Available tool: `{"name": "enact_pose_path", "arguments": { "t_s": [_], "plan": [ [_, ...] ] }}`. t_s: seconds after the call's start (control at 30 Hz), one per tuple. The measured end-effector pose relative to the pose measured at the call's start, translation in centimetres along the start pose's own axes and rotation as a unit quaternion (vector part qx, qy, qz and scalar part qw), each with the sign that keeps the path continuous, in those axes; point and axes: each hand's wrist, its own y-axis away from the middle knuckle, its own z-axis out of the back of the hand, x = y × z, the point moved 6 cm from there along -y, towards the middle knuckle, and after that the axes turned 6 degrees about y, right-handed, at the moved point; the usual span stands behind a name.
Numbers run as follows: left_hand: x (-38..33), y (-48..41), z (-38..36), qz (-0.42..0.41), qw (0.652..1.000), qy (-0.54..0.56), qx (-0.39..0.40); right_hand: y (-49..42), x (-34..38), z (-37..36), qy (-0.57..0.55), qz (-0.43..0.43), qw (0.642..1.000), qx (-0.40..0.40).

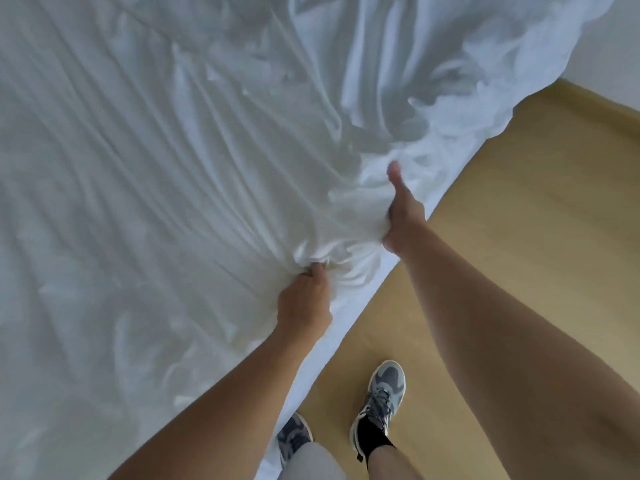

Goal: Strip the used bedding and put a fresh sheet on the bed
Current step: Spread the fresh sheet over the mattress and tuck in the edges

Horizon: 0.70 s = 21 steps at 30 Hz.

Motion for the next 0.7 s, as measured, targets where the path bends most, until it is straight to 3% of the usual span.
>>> {"name": "enact_pose_path", "arguments": {
  "t_s": [0.07, 0.1, 0.2, 0.27, 0.33, 0.4, 0.47, 0.53, 0.6, 0.7],
  "plan": [
    [-0.5, 0.1, -0.4, -0.003, 0.999, -0.001, -0.033, -1.2, 1.1, -0.2, 0.067, 0.031, 0.997, -0.01],
    [-0.7, 0.5, -0.8, -0.014, 0.999, -0.01, -0.036, -1.6, 1.5, 0.8, 0.127, 0.072, 0.987, -0.061],
    [-1.2, 2.4, -1.5, -0.05, 0.997, -0.049, 0.018, -1.3, 2.3, 7.0, 0.308, 0.163, 0.91, -0.225],
    [-1.5, 3.2, -1.5, -0.055, 0.992, -0.057, 0.103, -1.1, 2.1, 9.6, 0.386, 0.14, 0.885, -0.22],
    [-3.2, 2.5, 0.2, -0.06, 0.989, -0.037, 0.133, -1.5, 2.8, 9.3, 0.409, 0.132, 0.882, -0.195],
    [-6.6, -0.2, 4.4, -0.109, 0.993, -0.034, -0.014, -2.1, 3.9, 7.6, 0.29, 0.127, 0.934, -0.165],
    [-9.4, -4.0, 7.6, -0.111, 0.985, -0.03, -0.127, -2.7, 4.5, 6.9, 0.186, 0.139, 0.962, -0.143],
    [-11.3, -7.0, 7.3, -0.088, 0.994, -0.044, -0.043, -3.3, 4.2, 8.3, 0.224, 0.162, 0.943, -0.184],
    [-12.6, -7.9, 4.7, -0.113, 0.984, -0.132, 0.047, -3.8, 2.7, 10.4, 0.325, 0.12, 0.911, -0.225],
    [-14.1, -9.3, 4.3, -0.196, 0.961, -0.12, 0.154, -4.3, 3.5, 11.1, 0.282, 0.055, 0.933, -0.215]
  ]
}}
